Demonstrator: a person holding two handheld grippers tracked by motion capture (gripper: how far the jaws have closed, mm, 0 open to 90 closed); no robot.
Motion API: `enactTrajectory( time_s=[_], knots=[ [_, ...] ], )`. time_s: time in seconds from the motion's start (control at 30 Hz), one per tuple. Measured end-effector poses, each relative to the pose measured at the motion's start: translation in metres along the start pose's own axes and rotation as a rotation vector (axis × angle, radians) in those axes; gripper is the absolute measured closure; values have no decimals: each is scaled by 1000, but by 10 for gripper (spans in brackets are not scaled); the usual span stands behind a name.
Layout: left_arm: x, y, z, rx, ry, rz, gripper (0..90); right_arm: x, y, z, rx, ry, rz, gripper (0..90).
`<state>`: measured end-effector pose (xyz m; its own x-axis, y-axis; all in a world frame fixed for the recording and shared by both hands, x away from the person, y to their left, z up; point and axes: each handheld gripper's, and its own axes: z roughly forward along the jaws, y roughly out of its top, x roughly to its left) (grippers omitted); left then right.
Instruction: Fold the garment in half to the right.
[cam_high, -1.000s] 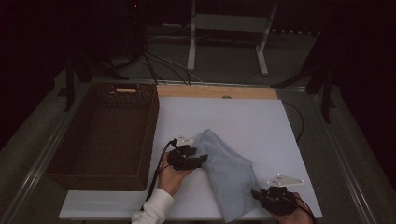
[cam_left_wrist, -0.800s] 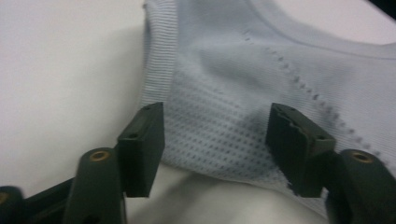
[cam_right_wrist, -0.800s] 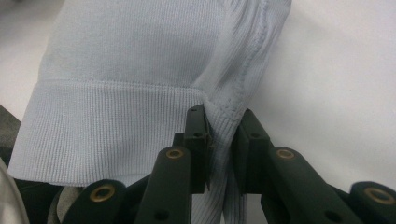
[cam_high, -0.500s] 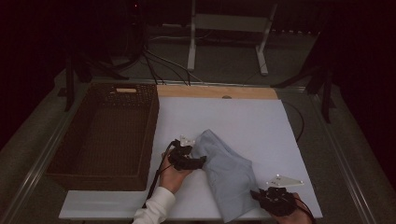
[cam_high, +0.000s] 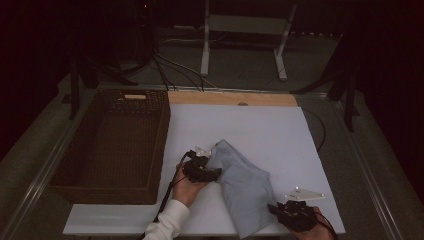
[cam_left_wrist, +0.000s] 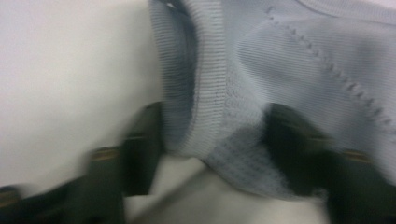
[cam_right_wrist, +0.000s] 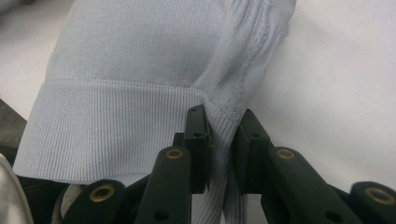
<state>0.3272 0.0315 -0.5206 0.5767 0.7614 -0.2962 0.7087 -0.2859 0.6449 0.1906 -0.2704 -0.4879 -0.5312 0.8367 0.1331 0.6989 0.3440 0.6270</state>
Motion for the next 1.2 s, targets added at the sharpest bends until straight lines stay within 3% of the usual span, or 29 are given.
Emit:
enactTrajectory(
  time_s=[0.03, 0.1, 0.23, 0.47, 0.63, 0.77, 0.97, 1.07, 1.2],
  knots=[
    [-2, 0, 1, 1, 4, 2, 561, 0, 0, 0, 0, 1, -1, 781],
    [-2, 1, 3, 14, -39, -11, 706, 0, 0, 0, -1, 4, -1, 780],
    [-1, 8, -1, -5, -42, -3, 786, -1, 0, -1, -1, 16, -3, 780],
    [14, 23, -21, -41, -13, -26, 808, -1, 0, -1, -2, 34, 1, 784],
    [15, 23, -23, -37, -33, -25, 808, -4, 2, 3, 17, 25, 38, 768],
    [13, 23, -23, -40, -41, -27, 807, -6, 0, 8, 10, 22, 72, 622],
    [14, 23, -22, -39, -37, -26, 806, -8, 3, 11, -14, 1, 84, 597],
    [14, 24, -22, -39, -36, -26, 806, -10, 8, 12, -8, 20, 135, 519],
    [14, 25, -21, -39, -35, -27, 805, -12, 13, 19, 20, 15, 140, 429]
  ],
)
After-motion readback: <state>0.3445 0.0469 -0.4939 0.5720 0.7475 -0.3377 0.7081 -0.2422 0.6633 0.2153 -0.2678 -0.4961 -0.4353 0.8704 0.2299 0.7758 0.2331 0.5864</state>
